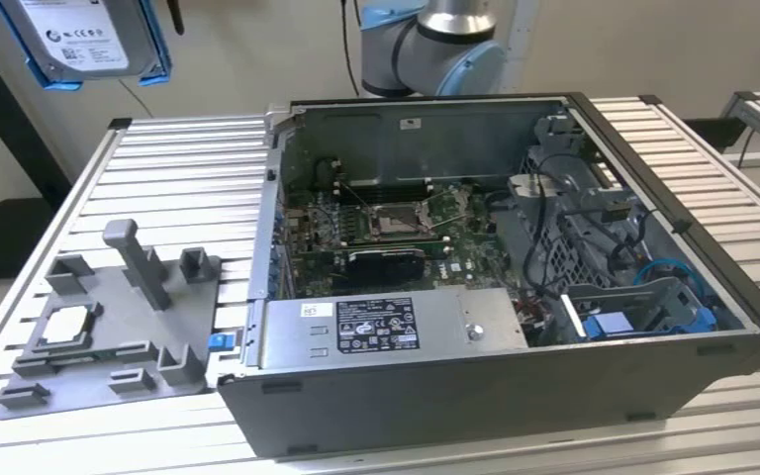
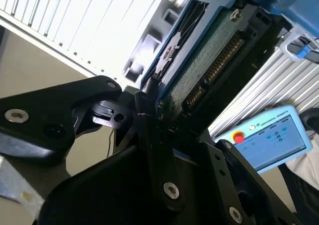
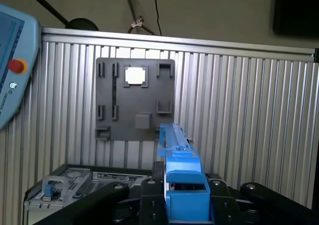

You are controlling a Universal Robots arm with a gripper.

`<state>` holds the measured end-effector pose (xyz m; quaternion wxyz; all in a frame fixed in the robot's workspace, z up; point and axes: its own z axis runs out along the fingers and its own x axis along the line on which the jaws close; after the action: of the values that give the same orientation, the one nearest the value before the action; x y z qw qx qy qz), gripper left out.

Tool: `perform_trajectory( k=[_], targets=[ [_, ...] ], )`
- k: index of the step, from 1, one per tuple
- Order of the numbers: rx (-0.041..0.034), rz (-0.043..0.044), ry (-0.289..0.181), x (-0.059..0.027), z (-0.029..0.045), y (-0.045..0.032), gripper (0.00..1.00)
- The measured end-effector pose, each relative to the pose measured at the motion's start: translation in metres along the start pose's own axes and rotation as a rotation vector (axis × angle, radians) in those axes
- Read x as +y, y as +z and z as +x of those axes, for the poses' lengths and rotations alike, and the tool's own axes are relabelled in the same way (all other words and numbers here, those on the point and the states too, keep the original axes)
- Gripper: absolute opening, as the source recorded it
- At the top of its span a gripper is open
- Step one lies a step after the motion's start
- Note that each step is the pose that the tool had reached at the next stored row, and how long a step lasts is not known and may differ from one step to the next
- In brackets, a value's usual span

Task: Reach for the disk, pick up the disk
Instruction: 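Pick up the disk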

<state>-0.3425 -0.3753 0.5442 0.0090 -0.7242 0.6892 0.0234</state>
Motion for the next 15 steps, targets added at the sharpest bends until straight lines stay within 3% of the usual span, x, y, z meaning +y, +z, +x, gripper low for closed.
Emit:
perform_trajectory(
  k=[15],
  targets=[
    [-0.0001,-0.0022,0.000,-0.0514,0.0025,-0.0011,0.00]
  ],
)
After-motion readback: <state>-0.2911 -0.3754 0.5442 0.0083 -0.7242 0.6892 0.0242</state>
